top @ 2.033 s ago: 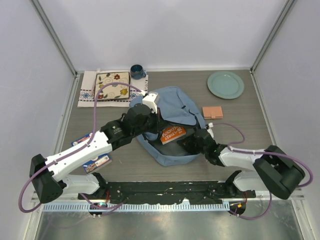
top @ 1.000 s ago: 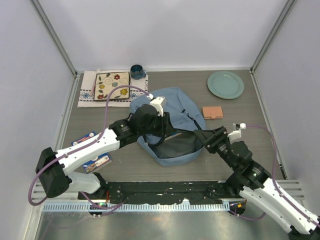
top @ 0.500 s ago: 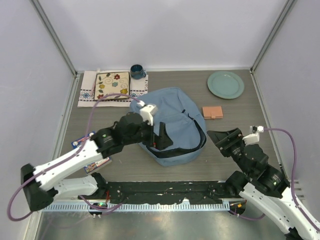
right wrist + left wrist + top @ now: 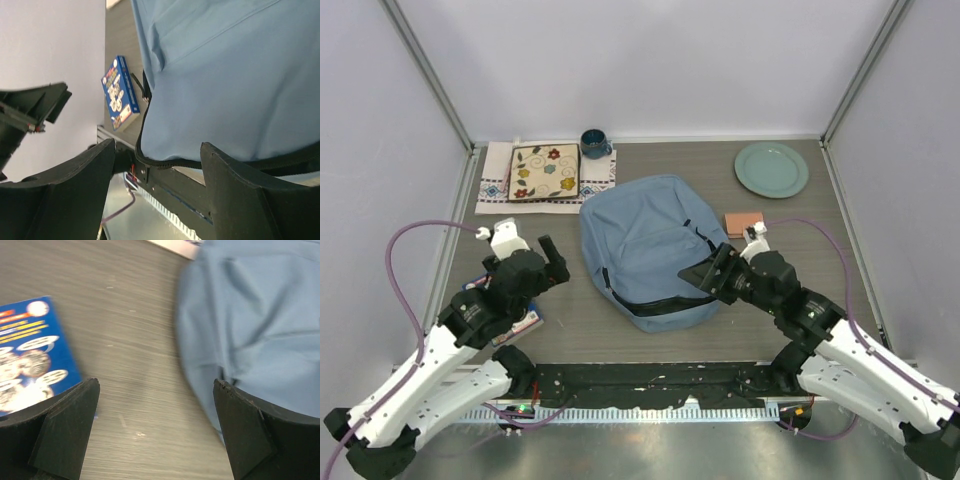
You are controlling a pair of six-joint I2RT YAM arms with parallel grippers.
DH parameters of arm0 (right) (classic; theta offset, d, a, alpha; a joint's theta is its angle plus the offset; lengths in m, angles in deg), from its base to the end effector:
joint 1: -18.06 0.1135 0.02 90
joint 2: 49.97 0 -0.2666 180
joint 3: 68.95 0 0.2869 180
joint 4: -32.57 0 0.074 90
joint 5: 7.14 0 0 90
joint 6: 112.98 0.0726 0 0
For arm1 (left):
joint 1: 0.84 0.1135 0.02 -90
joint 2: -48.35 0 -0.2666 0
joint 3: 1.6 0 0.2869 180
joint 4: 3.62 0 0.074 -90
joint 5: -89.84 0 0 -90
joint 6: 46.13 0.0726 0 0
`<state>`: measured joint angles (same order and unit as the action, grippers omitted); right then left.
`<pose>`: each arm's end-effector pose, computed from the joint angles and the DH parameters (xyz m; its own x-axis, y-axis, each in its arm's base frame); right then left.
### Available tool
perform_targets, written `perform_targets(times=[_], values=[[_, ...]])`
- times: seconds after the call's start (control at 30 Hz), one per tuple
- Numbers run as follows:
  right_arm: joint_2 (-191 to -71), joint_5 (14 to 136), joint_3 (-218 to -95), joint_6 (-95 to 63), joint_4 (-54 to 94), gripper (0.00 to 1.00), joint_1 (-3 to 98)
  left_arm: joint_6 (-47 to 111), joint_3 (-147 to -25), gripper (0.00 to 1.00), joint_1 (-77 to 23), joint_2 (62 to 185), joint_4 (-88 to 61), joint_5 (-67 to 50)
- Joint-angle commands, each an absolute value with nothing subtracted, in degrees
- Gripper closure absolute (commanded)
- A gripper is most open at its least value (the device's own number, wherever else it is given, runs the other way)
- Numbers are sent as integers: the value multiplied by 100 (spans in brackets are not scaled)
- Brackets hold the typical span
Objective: Pack the student bag
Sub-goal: Pick up the book from the center of the board.
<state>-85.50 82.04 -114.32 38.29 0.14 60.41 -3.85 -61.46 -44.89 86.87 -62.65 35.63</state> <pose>0.1627 0.1497 0.2611 -0.7357 0.5158 -0.4390 -0.0795 0.5778 0.8123 0.1616 -0.0973 0.3027 -0.4668 -0.3834 -0.7969 -0.1695 0.9232 -0.3449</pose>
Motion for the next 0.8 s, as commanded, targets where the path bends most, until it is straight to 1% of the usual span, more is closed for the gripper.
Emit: perform_targets(times=[0.0, 0.03, 0.1, 0.13, 0.17, 0.2, 0.27, 0.3, 0.33, 0.37, 0.4, 0.47, 0.5, 0.6, 0.77], values=[[-8952, 7749, -11933, 3398, 766, 25, 6331, -421, -5947, 0, -3593, 8781, -6703, 3792], [-9092, 7785, -11986, 3362, 793, 25, 6393, -420, -5859, 0, -3147, 8799, -6702, 3494], [-9250, 7872, -12135, 3292, 854, 25, 6543, -333, -5736, 0, -2679, 8860, -6588, 3281], [-9312, 7899, -12171, 3274, 881, 25, 6709, -245, -5631, 0, -2189, 8869, -6501, 3054], [-9469, 7934, -12206, 3265, 916, 25, 6789, -184, -5595, 0, -1906, 8869, -6483, 2921], [-9532, 7987, -12241, 3274, 951, 25, 6868, -122, -5543, 0, -1337, 8895, -6439, 2729], [-9690, 8005, -12242, 3309, 1074, 25, 7096, -77, -5525, 0, -850, 8896, -6360, 2525], [-9734, 8013, -12215, 3353, 1135, 25, 7193, -95, -5472, 0, -344, 8913, -6290, 2394], [-9778, 8066, -12206, 3371, 1240, 24, 7342, -173, -5428, 0, -112, 8939, -6124, 2219], [-9848, 8092, -12198, 3397, 1267, 24, 7422, -174, -5367, 1, 308, 8983, -5992, 1538], [-9875, 8101, -12198, 3432, 1285, 24, 7475, -183, -5218, 0, 956, 9062, -5877, 1253], [-9954, 8119, -12215, 3467, 1355, 24, 7624, -105, -5086, 0, 1566, 9386, -5622, 612], [-9963, 8128, -12224, 3476, 1373, 24, 7668, -26, -5016, 0, 2004, 9518, -5560, 487], [-9954, 8215, -12215, 3511, 1399, 23, 7809, 159, -5076, 1, 2350, 10011, -5498, 607], [-10007, 8260, -12198, 3547, 1469, 23, 7835, 81, -4927, 0, 2351, 10345, -5296, 1188]])
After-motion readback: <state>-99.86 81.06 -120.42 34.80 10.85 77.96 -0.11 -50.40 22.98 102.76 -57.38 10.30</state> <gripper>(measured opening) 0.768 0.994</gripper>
